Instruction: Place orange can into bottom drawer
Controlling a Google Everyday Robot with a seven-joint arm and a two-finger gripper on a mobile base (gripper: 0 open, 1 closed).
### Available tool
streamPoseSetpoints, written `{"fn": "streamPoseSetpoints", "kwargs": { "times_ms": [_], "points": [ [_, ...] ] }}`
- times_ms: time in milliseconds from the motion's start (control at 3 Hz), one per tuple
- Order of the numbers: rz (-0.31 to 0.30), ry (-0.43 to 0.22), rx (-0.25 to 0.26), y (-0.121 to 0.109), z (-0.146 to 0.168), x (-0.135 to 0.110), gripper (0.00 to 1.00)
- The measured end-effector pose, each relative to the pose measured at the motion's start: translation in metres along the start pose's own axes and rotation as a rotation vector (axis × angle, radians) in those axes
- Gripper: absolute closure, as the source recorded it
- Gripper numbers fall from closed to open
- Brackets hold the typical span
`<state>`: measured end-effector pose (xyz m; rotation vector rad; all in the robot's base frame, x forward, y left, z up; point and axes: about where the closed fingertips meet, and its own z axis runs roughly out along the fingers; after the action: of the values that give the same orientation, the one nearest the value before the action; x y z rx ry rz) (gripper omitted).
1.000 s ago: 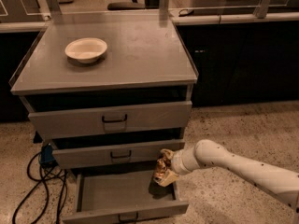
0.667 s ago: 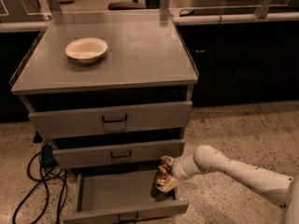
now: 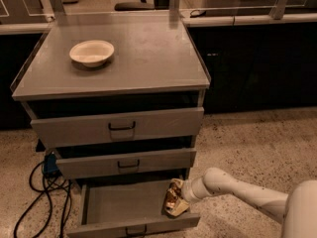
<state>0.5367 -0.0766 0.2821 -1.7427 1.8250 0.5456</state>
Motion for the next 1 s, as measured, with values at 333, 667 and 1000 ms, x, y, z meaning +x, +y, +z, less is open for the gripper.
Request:
{"fn": "streamPoseSetpoints", "kwargs": {
  "times_ms": [333,667,1000],
  "points": [
    [-0.010,-0.045,-0.030,-0.001,0.027,0.006,1.00],
    [-0.025,-0.135,-0.042,-0.017,0.075,0.027,1.00],
    [-0.025,-0.135,-0.043,-0.017,0.075,0.027,1.00]
  ]
}}
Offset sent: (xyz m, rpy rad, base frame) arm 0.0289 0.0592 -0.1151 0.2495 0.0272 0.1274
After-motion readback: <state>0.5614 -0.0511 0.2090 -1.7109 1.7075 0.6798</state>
